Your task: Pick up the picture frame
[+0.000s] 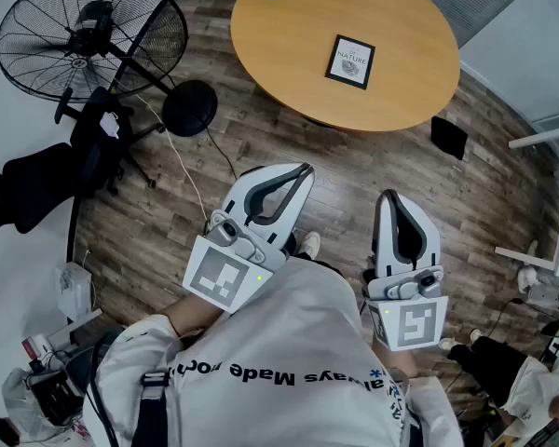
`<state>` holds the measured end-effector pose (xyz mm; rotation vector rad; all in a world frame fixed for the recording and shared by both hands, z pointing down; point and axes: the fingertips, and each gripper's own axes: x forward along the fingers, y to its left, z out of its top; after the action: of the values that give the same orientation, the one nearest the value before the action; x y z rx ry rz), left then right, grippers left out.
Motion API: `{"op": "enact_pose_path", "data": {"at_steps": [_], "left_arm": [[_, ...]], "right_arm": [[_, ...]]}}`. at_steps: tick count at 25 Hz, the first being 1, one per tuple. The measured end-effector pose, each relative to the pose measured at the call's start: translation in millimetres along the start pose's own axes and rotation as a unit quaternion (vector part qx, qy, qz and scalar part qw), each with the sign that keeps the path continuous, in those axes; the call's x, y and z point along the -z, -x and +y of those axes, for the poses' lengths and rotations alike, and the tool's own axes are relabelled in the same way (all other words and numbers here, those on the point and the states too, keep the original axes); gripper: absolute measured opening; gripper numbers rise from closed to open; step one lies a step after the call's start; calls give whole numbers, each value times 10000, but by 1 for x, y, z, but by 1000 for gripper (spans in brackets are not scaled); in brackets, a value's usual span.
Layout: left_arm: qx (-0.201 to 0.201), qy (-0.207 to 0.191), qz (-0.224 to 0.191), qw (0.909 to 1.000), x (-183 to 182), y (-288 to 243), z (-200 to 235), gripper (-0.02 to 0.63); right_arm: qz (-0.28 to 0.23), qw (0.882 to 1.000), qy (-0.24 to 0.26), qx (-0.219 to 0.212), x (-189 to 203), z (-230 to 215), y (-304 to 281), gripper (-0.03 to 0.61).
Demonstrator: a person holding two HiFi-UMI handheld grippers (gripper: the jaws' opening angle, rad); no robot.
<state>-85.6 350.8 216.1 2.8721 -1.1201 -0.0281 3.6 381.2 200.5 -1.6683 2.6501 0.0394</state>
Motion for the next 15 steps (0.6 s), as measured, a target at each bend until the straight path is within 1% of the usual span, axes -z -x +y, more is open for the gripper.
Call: {"op": "enact_pose_path", "data": {"at_steps": [7,15], "left_arm": [[-6,72,-22,10000,1,-7,26,30],[164,146,-7,9998,5,-13,59,31]], "right_arm": [[93,9999,-105,99,9,-6,-22,34],[163,9995,-33,271,14,-4,-60,34]]}}
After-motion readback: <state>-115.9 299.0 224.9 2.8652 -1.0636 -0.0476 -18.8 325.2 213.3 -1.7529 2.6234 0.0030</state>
